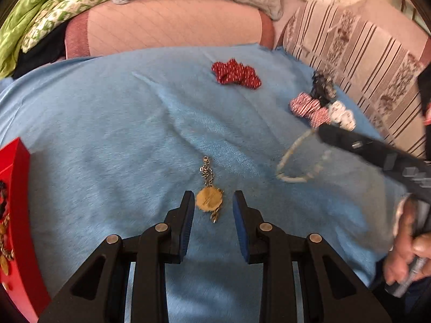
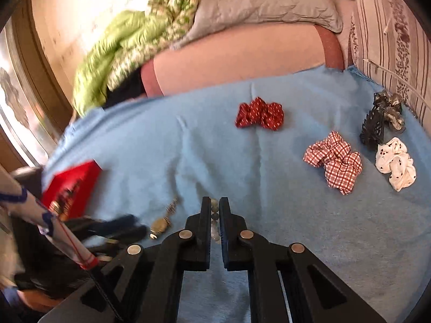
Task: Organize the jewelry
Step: 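Move both tools back to the remaining gold pendant and pearl necklace, then grasp the gold pendant chain with the left gripper while the right gripper grasps the pearl necklace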
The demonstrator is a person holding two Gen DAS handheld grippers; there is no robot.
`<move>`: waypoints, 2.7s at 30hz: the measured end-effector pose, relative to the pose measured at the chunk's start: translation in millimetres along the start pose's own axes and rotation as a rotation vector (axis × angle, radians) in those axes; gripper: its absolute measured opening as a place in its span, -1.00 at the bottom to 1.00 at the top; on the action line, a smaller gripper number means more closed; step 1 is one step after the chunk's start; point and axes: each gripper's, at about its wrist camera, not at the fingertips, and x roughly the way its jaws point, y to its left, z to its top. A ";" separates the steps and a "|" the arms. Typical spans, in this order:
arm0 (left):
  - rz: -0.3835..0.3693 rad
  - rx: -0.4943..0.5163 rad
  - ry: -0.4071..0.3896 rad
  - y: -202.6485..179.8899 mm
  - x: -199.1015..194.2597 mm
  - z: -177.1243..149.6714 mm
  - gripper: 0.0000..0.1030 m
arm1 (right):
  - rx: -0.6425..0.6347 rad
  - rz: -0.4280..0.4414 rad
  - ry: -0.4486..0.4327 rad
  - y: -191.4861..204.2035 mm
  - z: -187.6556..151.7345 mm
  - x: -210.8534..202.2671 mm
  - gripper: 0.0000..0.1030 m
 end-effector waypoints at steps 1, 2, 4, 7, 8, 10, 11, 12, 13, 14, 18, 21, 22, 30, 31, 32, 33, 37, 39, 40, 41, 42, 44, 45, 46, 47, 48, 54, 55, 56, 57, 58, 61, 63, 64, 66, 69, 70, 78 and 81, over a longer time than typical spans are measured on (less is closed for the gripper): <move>0.017 0.004 0.017 -1.5 7.4 0.5 -0.46 | 0.006 0.013 -0.007 0.6 1.2 -1.7 -0.89; 0.025 0.003 0.033 -1.9 14.4 0.0 -0.46 | 0.008 0.014 -0.012 5.7 3.4 -2.3 -0.89; 0.047 0.028 0.028 -5.2 22.3 -2.1 -0.46 | 0.017 0.026 -0.015 4.9 4.6 -3.9 -0.88; 0.073 0.039 0.004 -8.3 25.2 -0.5 -0.55 | 0.042 0.055 -0.013 3.0 2.6 -4.3 -0.88; 0.080 0.040 -0.006 -7.4 25.8 -0.9 -0.55 | 0.043 0.065 -0.012 3.4 2.0 -3.0 -0.88; 0.078 0.043 -0.033 -6.9 21.7 -2.8 -0.55 | 0.037 0.071 -0.020 6.8 0.6 -5.6 -0.88; 0.076 0.047 -0.053 -7.1 16.6 -2.9 -0.55 | 0.032 0.077 -0.023 8.2 1.1 -5.2 -0.88; 0.068 0.058 -0.079 -7.5 9.2 -2.5 -0.55 | 0.029 0.085 -0.031 11.1 0.5 -6.8 -0.88; 0.066 0.065 -0.092 -6.6 3.4 -2.4 -0.55 | 0.028 0.090 -0.040 13.0 1.0 -8.1 -0.88; 0.066 0.068 -0.114 -5.6 -5.5 -1.8 -0.55 | 0.025 0.101 -0.054 16.1 2.0 -10.3 -0.88; 0.048 0.055 -0.205 3.9 -42.1 -0.1 -0.55 | 0.005 0.116 -0.099 25.1 3.6 -16.3 -0.88; 0.049 0.044 -0.246 12.0 -61.0 1.0 -0.55 | 0.006 0.131 -0.105 28.8 4.9 -15.6 -0.88; 0.054 0.039 -0.259 16.3 -67.9 0.8 -0.55 | 0.005 0.133 -0.102 30.2 4.7 -14.6 -0.88; 0.048 -0.013 -0.278 38.5 -84.0 2.4 -0.55 | 0.003 0.161 -0.093 40.3 5.0 -9.0 -0.88; 0.045 -0.015 -0.281 39.3 -85.3 2.5 -0.55 | 0.006 0.168 -0.092 41.2 4.9 -8.4 -0.88; 0.046 -0.017 -0.287 39.7 -87.8 2.5 -0.55 | 0.009 0.176 -0.089 41.7 4.9 -8.1 -0.88; 0.047 -0.018 -0.290 39.8 -90.2 2.5 -0.55 | 0.012 0.182 -0.088 42.3 4.5 -8.1 -0.88; 0.050 -0.034 -0.303 41.1 -100.7 4.0 -0.55 | 0.025 0.204 -0.092 46.4 5.5 -10.7 -0.88; 0.052 -0.042 -0.317 42.2 -108.8 5.3 -0.55 | 0.027 0.217 -0.104 50.7 6.7 -15.0 -0.88; 0.055 -0.046 -0.326 42.8 -114.3 6.2 -0.55 | 0.023 0.221 -0.111 53.8 6.9 -17.6 -0.88; 0.058 -0.048 -0.333 43.6 -120.1 7.2 -0.55 | 0.019 0.233 -0.116 58.0 7.5 -20.4 -0.88; 0.060 -0.052 -0.341 44.8 -124.5 7.9 -0.55 | 0.015 0.244 -0.118 61.5 7.9 -22.3 -0.88; 0.061 -0.061 -0.359 47.4 -136.4 9.6 -0.55 | -0.002 0.257 -0.128 71.0 8.3 -26.0 -0.88; 0.061 -0.064 -0.370 48.5 -143.1 10.2 -0.55 | -0.009 0.264 -0.130 74.5 8.2 -27.5 -0.88; 0.060 -0.067 -0.377 50.0 -148.3 10.4 -0.55 | -0.013 0.273 -0.131 78.0 8.1 -28.8 -0.88; 0.063 -0.070 -0.385 51.0 -154.3 10.9 -0.55 | -0.017 0.284 -0.132 82.3 7.7 -30.2 -0.88; 0.069 -0.072 -0.391 51.9 -159.3 11.8 -0.55 | -0.020 0.291 -0.132 85.3 7.6 -31.0 -0.88; 0.105 -0.086 -0.429 61.5 -196.2 12.9 -0.55 | -0.043 0.341 -0.124 110.6 5.6 -35.8 -0.88; 0.112 -0.091 -0.441 64.5 -204.8 12.0 -0.55 | -0.051 0.350 -0.124 116.0 5.3 -37.1 -0.88; 0.117 -0.095 -0.448 66.8 -210.8 11.4 -0.55 | -0.059 0.359 -0.124 121.7 5.1 -38.2 -0.88; 0.125 -0.101 -0.455 70.1 -218.9 10.2 -0.55 | -0.065 0.367 -0.122 125.5 5.0 -39.4 -0.88; 0.130 -0.106 -0.458 73.8 -224.8 9.5 -0.55 | -0.071 0.375 -0.120 129.3 4.2 -40.6 -0.88; 0.160 -0.111 -0.462 82.7 -240.5 4.1 -0.55 | -0.086 0.413 -0.102 146.4 2.4 -39.7 -0.88; 0.184 -0.114 -0.466 89.5 -250.5 -1.3 -0.55 | -0.106 0.439 -0.085 161.2 -0.3 -38.1 -0.88; 0.196 -0.120 -0.466 94.1 -255.8 -4.8 -0.55 | -0.119 0.447 -0.079 168.4 -1.6 -37.4 -0.88; 0.212 -0.132 -0.468 102.1 -263.6 -10.6 -0.55 | -0.152 0.468 -0.068 186.7 -4.5 -36.6 -0.88; 0.241 -0.150 -0.470 115.2 -275.6 -22.0 -0.55 | -0.187 0.509 -0.055 210.9 -6.9 -36.6 -0.88; 0.249 -0.156 -0.469 119.5 -279.1 -25.5 -0.55 | -0.202 0.524 -0.053 221.3 -7.6 -37.1 -0.88; 0.302 -0.198 -0.471 149.5 -300.4 -49.0 -0.55 | -0.279 0.597 -0.053 277.8 -6.0 -36.8 -0.88; 0.319 -0.221 -0.469 162.0 -305.4 -59.0 -0.55 | -0.295 0.601 -0.045 292.0 -7.2 -32.4 -0.88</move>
